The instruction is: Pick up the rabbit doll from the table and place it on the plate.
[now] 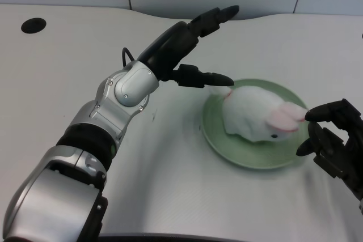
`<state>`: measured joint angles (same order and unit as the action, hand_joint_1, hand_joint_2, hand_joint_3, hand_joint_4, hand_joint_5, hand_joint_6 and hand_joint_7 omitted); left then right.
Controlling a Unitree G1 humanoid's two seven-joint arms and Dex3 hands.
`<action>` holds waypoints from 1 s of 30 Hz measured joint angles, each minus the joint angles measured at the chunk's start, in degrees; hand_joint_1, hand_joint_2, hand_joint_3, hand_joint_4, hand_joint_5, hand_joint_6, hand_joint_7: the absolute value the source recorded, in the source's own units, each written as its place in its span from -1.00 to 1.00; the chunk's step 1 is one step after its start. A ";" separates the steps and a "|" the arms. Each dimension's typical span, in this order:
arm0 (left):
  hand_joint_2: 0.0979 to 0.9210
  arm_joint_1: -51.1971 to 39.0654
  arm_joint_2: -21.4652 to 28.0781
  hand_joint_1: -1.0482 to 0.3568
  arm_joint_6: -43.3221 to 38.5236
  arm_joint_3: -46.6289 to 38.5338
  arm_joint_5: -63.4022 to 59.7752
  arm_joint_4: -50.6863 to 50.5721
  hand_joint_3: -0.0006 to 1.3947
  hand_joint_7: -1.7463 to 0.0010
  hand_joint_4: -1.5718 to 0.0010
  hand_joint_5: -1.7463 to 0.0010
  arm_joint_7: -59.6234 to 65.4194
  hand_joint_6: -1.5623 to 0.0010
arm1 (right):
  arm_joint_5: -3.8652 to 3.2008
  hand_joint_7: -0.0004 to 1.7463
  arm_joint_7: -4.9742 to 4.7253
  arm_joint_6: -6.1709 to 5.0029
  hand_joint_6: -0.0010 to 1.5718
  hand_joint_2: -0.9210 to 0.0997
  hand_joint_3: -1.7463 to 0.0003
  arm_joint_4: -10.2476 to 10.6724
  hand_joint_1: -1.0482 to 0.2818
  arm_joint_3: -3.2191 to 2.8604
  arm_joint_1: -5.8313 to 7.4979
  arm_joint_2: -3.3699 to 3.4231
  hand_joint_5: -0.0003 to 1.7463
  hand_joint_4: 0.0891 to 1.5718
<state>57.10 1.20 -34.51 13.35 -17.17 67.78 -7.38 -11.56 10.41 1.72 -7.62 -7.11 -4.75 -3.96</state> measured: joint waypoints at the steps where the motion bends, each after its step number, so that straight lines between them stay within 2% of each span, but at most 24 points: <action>1: 0.91 0.00 0.00 -0.25 0.00 -0.03 0.00 -0.13 -1.00 0.95 0.86 0.83 -0.01 0.76 | 0.00 1.00 -0.05 0.00 -0.84 -1.00 0.25 0.00 0.29 0.00 0.00 -0.02 1.00 -0.61; 5: 0.91 0.00 0.00 -0.25 0.00 -0.08 0.00 -0.35 -1.00 0.96 0.88 0.80 -0.19 0.76 | 0.00 1.00 -0.09 0.01 -0.84 -1.00 0.25 0.00 0.29 0.01 0.00 -0.04 1.00 -0.61; 8: 0.91 0.00 -0.01 -0.25 0.00 -0.12 0.00 -0.38 -1.00 0.98 0.98 0.61 -0.32 0.75 | 0.00 1.00 -0.10 0.01 -0.84 -1.00 0.25 0.00 0.29 0.02 0.00 -0.04 1.00 -0.61; 10: 0.98 -4.10 1.02 -0.09 -0.76 -3.23 5.23 -5.51 -0.97 0.92 0.85 0.50 -4.34 0.61 | 0.05 0.97 -0.12 0.08 -0.80 -1.00 0.25 0.00 0.29 0.46 -0.32 0.13 1.00 -0.62; 14: 1.00 -15.26 4.97 -0.05 0.42 -8.65 13.91 -14.67 -0.97 0.91 0.82 0.46 -11.53 0.56 | 0.24 0.95 -0.68 0.06 -0.78 -1.00 0.25 -0.03 0.29 0.18 -0.27 0.02 1.00 -0.62; 19: 1.00 -17.77 6.30 -0.05 3.43 -9.30 15.07 -19.20 -0.97 0.93 0.83 0.44 -12.88 0.55 | 0.33 0.94 -0.62 0.05 -0.77 -1.00 0.25 -0.04 0.29 0.65 -0.48 0.42 1.00 -0.62; 20: 1.00 -19.44 6.46 -0.02 5.43 -10.26 17.02 -22.73 -0.98 0.49 0.55 -0.29 -13.79 0.38 | 0.43 0.92 -0.56 0.05 -0.76 -1.00 0.26 -0.06 0.28 0.78 -0.66 0.51 1.00 -0.65; 21: 1.00 -22.11 6.52 -0.01 7.28 -11.62 19.52 -26.57 -0.99 0.18 0.47 -0.59 -14.47 0.42 | 0.49 0.91 -0.51 -0.07 -0.75 -1.00 0.27 -0.05 0.28 0.77 -0.65 0.51 1.00 -0.66; 22: 1.00 -25.53 6.69 0.00 9.87 -12.94 22.21 -30.41 -0.99 -0.03 0.43 -0.77 -15.31 0.45 | 0.57 0.90 -0.54 -0.08 -0.75 -1.00 0.27 -0.06 0.27 0.56 -0.49 0.36 1.00 -0.66; 24: 1.00 -32.88 7.42 0.00 15.92 -15.22 26.53 -37.17 -0.99 -0.14 0.41 -0.86 -16.79 0.48 | 0.70 0.89 -0.62 -0.09 -0.74 -1.00 0.27 -0.09 0.27 0.19 -0.10 -0.23 1.00 -0.67; 27: 1.00 -39.49 9.41 0.00 22.43 -16.79 27.66 -41.68 -0.99 -0.19 0.40 -0.89 -17.13 0.49 | 0.73 0.88 -0.67 -0.13 -0.73 -1.00 0.27 -0.13 0.27 -0.18 0.13 -0.52 1.00 -0.67; 30: 1.00 -40.30 9.90 0.01 24.65 -17.60 28.13 -44.62 -0.99 -0.20 0.40 -0.89 -17.12 0.50 | 0.73 0.88 -0.48 -0.15 -0.72 -1.00 0.27 -0.12 0.27 0.51 -0.18 -0.19 1.00 -0.67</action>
<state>16.80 11.10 -9.87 -4.25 10.96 23.16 -24.51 -10.84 9.93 1.57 -7.74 -6.60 -4.93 -4.16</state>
